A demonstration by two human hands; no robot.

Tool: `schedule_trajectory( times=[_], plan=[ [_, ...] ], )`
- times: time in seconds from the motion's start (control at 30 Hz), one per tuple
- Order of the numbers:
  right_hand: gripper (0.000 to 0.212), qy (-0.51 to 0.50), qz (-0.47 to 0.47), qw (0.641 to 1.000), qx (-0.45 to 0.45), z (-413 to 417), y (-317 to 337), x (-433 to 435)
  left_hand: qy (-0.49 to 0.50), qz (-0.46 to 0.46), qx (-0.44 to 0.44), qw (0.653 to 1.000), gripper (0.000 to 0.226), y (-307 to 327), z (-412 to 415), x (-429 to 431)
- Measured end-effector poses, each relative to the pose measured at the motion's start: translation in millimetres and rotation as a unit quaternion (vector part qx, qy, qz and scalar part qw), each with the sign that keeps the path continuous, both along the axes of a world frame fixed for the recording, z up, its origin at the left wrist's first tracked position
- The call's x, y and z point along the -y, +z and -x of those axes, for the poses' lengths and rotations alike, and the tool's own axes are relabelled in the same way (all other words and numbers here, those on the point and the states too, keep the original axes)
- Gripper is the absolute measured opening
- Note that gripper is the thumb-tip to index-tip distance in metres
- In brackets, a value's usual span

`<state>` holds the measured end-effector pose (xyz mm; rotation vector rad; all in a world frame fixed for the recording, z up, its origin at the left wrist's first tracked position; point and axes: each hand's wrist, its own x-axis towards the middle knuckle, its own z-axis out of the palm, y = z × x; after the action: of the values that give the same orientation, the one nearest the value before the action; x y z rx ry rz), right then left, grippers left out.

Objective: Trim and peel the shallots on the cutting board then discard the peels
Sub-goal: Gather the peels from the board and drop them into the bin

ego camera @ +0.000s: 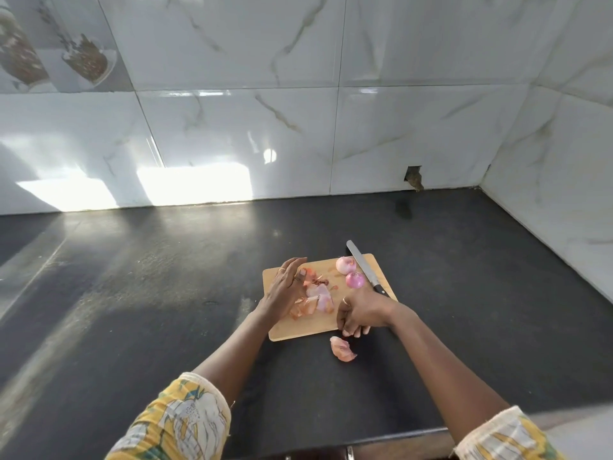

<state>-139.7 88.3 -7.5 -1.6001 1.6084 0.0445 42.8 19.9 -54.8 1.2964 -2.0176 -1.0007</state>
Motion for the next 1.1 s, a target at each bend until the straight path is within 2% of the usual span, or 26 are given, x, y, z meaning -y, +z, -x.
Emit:
schedule_trajectory(
  times=[0.1,0.23,0.33,0.47,0.53,0.6,0.73,0.8,0.9,0.97,1.03,1.1],
  plan=[
    [0.011,0.010,-0.018,1.000,0.002,-3,4,-1,0.011,-0.005,-0.009,1.000,0.040,2,-2,0],
    [0.020,0.075,-0.013,0.996,-0.053,-15,-2,-6,0.014,-0.009,-0.015,1.000,0.040,1,-5,-1],
    [0.009,0.099,0.007,0.993,-0.060,-19,-6,-6,0.012,-0.013,-0.012,1.000,0.040,2,-5,-3],
    [0.017,0.049,0.008,0.999,0.015,-13,-1,-2,0.000,-0.025,0.008,1.000,0.043,4,-7,-4],
    [0.017,-0.033,0.056,0.994,0.088,-9,4,3,-0.037,-0.024,0.057,0.997,0.060,3,-14,-3],
    [0.007,-0.118,0.132,0.974,0.138,-8,5,9,-0.075,-0.006,0.111,0.991,0.094,2,-21,-2],
    [0.013,-0.188,0.230,0.949,0.105,-16,-8,25,-0.114,0.054,0.230,0.965,0.133,-1,-26,-1],
    [0.027,-0.185,0.243,0.948,0.088,-19,-13,27,-0.134,0.075,0.280,0.948,0.152,-3,-29,-1],
    [0.079,-0.106,0.236,0.963,0.069,-23,-18,21,-0.126,0.086,0.310,0.938,0.159,-7,-34,2],
    [0.110,-0.030,0.221,0.975,0.018,-26,-27,18,-0.123,0.086,0.321,0.935,0.162,-6,-34,4],
    [0.122,0.010,0.211,0.977,-0.012,-28,-38,20,-0.127,0.091,0.331,0.931,0.162,-7,-33,4],
    [0.124,0.024,0.211,0.977,-0.019,-30,-45,26,-0.128,0.084,0.325,0.933,0.163,-9,-35,5]
  ],
)
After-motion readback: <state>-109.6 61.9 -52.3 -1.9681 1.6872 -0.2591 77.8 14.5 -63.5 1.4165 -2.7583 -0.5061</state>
